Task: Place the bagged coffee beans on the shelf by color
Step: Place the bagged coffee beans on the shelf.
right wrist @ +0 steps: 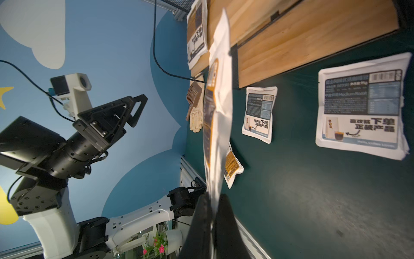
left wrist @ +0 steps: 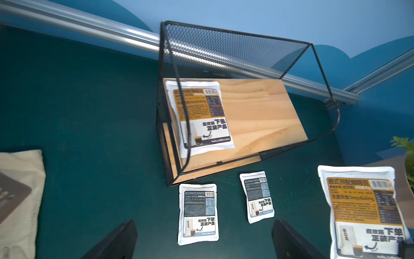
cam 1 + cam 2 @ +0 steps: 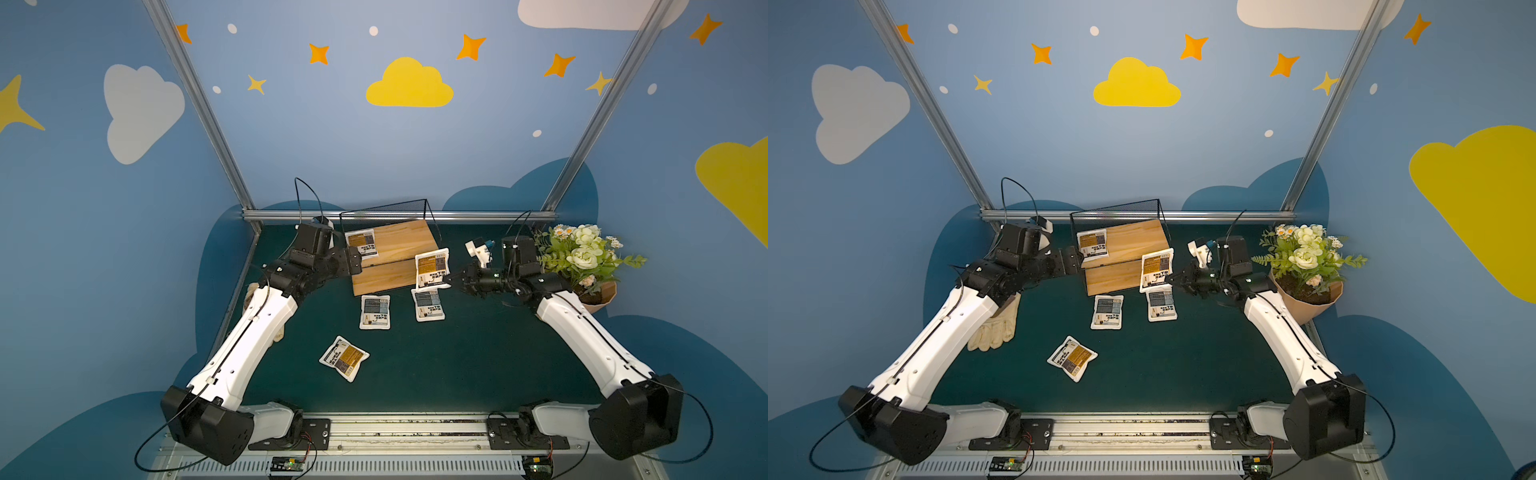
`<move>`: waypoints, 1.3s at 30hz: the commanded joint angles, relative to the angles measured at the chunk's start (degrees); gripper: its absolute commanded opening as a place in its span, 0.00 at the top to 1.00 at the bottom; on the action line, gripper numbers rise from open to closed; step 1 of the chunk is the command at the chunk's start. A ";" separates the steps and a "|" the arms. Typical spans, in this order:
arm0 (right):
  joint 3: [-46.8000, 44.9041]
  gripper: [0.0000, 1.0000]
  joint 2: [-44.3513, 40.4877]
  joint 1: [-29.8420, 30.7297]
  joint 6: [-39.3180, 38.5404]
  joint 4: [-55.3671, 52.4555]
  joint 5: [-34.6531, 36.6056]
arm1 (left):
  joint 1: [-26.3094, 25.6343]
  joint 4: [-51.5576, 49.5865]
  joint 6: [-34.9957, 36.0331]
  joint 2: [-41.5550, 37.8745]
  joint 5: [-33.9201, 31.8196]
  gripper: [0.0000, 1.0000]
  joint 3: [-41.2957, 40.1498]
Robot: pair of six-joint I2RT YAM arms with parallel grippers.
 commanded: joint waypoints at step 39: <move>62.28 0.82 53.60 6.57 -11.53 -20.60 5.20 | 7.91 5.04 -1.56 -1.64 11.38 0.00 -10.25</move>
